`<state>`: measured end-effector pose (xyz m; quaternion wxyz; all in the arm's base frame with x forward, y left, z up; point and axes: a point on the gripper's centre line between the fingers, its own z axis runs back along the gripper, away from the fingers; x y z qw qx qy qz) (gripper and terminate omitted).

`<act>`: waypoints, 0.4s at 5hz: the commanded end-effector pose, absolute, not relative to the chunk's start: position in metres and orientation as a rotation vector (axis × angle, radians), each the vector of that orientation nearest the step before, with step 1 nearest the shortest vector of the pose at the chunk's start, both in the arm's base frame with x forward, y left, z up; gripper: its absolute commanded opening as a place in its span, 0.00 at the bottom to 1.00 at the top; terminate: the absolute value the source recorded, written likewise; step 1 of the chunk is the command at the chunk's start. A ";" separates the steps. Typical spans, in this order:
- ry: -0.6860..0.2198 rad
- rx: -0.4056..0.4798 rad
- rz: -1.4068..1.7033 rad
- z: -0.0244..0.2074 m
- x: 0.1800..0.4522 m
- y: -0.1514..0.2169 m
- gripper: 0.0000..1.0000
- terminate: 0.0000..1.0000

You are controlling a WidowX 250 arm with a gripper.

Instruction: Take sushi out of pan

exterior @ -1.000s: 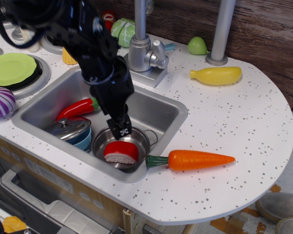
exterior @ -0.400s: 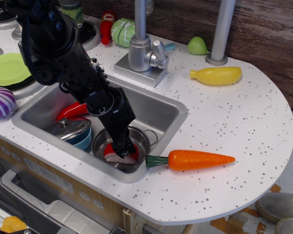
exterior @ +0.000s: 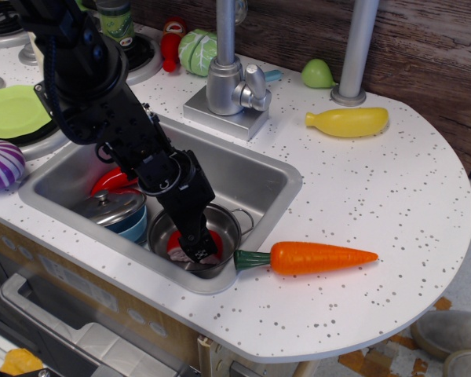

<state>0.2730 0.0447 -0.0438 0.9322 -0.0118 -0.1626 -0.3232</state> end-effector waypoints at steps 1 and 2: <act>-0.356 -0.026 -0.659 -0.045 0.277 0.053 1.00 0.00; -0.337 -0.042 -0.624 -0.045 0.277 0.053 0.00 0.00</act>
